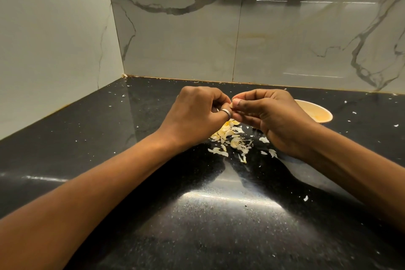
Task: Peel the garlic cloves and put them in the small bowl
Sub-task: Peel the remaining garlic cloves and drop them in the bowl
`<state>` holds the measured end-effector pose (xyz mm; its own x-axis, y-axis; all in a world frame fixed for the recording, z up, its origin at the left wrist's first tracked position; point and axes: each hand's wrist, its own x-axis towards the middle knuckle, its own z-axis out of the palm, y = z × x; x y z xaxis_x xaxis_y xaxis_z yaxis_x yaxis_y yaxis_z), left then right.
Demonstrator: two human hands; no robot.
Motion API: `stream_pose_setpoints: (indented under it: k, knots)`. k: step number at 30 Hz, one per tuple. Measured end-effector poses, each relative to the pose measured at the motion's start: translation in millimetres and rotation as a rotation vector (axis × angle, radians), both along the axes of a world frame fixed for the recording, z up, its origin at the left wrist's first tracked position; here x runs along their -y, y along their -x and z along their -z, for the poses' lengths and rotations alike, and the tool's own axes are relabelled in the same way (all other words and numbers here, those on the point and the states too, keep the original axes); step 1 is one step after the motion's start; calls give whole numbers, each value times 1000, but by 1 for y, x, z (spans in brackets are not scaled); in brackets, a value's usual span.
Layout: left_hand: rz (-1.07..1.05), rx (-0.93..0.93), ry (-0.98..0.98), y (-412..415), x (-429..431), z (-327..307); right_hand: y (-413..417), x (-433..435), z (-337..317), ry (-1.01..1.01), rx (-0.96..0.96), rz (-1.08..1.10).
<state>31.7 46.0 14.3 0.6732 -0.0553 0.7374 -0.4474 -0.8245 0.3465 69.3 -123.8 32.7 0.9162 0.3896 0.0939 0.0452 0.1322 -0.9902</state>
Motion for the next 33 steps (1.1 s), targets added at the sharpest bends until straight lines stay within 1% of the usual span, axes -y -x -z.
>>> stream_pose_setpoints:
  k: [9,18,22,26,30,33]
  knots:
    - [40,-42,-21,0,0,0,1,1,-1,4,-21,26]
    - [31,-89,48,2,4,4,2,-3,0,-94,-90,24]
    - [24,-114,112,1,6,4,3,-3,0,-127,-111,17]
    - [28,-132,191,2,7,3,7,-7,1,-104,-103,-7]
    - [57,-199,306,4,6,0,9,-9,1,-105,-117,-37]
    - [57,-237,352,5,5,-4,9,-9,0,-127,-138,-48]
